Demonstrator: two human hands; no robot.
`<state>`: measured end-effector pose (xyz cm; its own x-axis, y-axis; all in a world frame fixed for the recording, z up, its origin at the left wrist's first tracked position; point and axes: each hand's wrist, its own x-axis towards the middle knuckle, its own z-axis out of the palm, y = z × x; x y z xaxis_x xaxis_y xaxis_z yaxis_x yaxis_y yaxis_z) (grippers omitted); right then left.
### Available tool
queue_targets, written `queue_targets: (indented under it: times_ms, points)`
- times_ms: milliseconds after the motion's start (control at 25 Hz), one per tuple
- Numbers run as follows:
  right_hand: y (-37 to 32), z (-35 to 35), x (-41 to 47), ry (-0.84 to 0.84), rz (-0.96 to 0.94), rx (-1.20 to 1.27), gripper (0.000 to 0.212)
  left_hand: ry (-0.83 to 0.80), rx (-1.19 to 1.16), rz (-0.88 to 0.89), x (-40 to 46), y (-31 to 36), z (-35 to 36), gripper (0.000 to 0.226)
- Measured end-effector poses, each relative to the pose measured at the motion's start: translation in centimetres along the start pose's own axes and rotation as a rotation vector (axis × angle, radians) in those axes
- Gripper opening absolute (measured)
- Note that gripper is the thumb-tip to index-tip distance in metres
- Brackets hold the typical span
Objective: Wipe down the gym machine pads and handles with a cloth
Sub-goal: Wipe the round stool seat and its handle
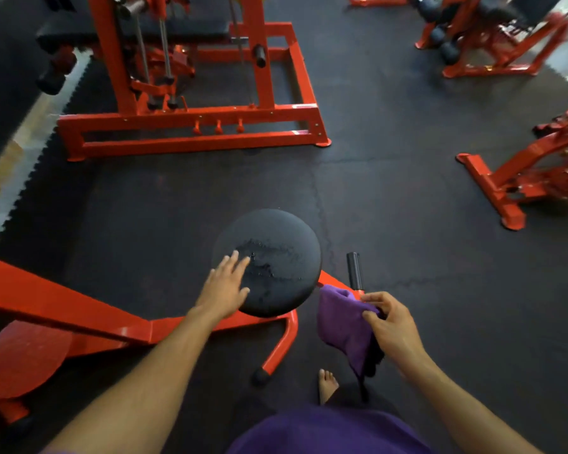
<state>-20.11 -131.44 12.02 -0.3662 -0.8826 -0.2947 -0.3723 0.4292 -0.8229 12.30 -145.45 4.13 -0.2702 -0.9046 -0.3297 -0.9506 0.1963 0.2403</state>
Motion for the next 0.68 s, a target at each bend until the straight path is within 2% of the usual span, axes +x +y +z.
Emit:
queue_targets:
  times_ms: [160,440,680]
  points:
    - [-0.4,0.0,-1.7,0.063,0.040,0.009,0.030,-0.173,0.085,0.034,2.2,-2.6,0.2,0.082]
    - [-1.2,2.6,-1.9,0.153,0.107,0.099,0.027,-0.140,0.128,-0.010,0.5,-1.2,1.3,0.076]
    - [-1.7,3.9,-1.8,0.159,0.122,0.124,0.025,-0.182,0.304,-0.020,0.0,2.2,-0.5,0.080]
